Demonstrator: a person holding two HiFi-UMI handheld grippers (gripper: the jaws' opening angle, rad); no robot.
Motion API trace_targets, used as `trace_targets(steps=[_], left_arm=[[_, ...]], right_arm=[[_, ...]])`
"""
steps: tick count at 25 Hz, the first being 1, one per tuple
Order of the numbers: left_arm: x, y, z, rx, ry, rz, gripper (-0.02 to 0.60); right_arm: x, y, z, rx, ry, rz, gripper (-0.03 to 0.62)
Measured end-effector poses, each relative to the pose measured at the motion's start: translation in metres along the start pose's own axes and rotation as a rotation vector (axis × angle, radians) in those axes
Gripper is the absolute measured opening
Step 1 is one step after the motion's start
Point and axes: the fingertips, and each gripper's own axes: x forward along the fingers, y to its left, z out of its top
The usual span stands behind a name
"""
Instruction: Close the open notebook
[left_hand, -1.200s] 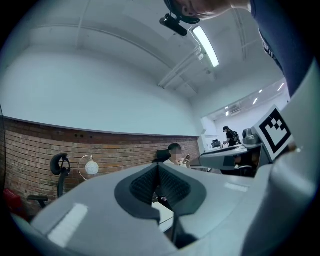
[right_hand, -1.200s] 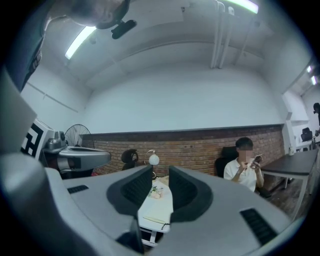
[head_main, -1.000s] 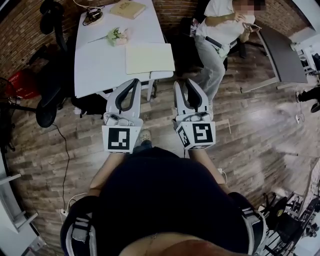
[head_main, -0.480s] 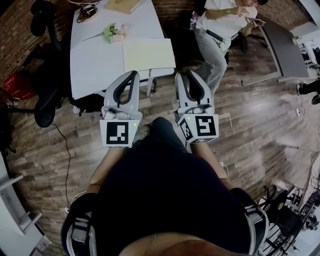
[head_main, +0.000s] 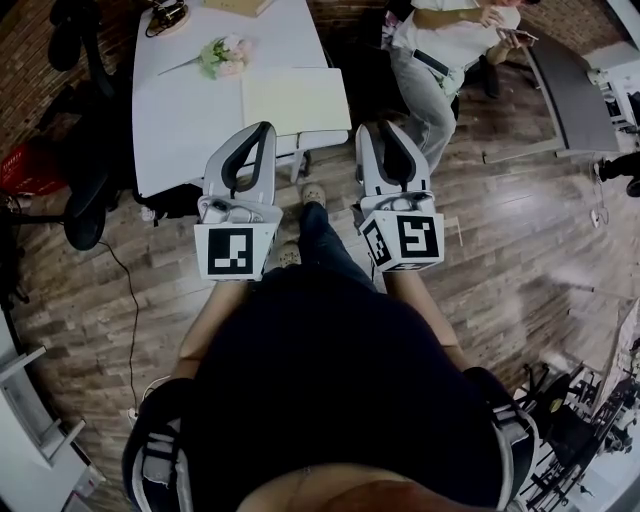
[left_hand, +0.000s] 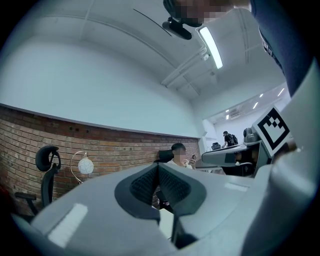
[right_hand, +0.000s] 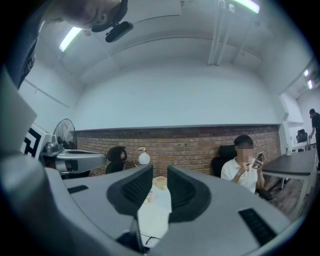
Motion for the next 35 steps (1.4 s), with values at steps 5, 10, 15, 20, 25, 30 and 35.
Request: trace_targets(steps=[5,10,15,20,25,30,35], left_arm=[[0.025,0.012,-0.008,-0.013,0.011,0.008,0.006],[0.059,0.026,-0.012,0.011,0.008,0.007,0.006],[0.094,0.046,-0.01,0.023,0.009,0.038,0.006],[0.129,0.06,-0.005,0.038,0.006,0.07,0.006],[0.16,0.069,-0.008,0.049,0.034,0.098,0.006],[0.192,0.07,-0.011,0.059,0.031,0.11,0.006],[0.215,0.072,-0.019,0.079,0.053,0.126,0.006]], right_arm=[[0.027,-0.015,-0.01,0.008,0.01,0.001,0.071],[0.064,-0.028,-0.019,0.026,0.023,0.026,0.071],[0.107,-0.04,-0.018,0.032,0.015,0.075,0.072],[0.145,-0.059,-0.016,0.037,0.012,0.109,0.072],[0.176,-0.076,-0.019,0.05,0.017,0.142,0.071],[0.2,-0.095,-0.027,0.065,0.02,0.17,0.071],[0.221,-0.111,-0.034,0.077,0.021,0.193,0.071]])
